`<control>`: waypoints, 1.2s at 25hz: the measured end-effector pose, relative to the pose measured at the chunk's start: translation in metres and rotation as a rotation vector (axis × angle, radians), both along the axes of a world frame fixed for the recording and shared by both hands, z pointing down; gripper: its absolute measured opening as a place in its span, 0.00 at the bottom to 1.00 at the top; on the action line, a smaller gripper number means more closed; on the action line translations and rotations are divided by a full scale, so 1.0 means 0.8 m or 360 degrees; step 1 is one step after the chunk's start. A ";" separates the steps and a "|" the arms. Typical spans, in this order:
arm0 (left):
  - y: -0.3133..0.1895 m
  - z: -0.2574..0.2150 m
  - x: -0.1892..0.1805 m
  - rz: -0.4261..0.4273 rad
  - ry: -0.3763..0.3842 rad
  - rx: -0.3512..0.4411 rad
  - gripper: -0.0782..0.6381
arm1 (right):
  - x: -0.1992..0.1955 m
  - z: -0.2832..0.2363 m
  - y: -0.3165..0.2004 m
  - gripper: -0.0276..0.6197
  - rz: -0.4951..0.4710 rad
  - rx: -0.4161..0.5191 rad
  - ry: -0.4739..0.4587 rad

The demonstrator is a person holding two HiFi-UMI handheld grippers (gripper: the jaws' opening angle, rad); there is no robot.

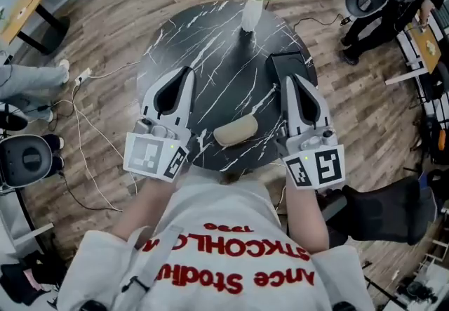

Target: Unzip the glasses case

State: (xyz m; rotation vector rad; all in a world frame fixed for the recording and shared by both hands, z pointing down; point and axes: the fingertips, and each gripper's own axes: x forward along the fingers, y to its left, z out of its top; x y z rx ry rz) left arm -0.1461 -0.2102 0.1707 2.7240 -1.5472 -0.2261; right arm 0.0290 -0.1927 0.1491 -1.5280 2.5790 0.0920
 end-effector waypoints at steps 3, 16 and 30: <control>-0.017 0.007 -0.003 0.0083 0.0007 -0.0020 0.14 | -0.014 0.007 -0.011 0.07 0.0043 -0.0033 0.0003; -0.036 0.093 0.034 0.0367 -0.0062 -0.0270 0.14 | -0.013 0.065 -0.052 0.07 -0.0025 -0.0193 0.0034; 0.002 0.322 0.132 0.0750 -0.0303 -0.0786 0.30 | 0.015 0.432 0.074 0.14 -0.0435 -0.1117 0.0619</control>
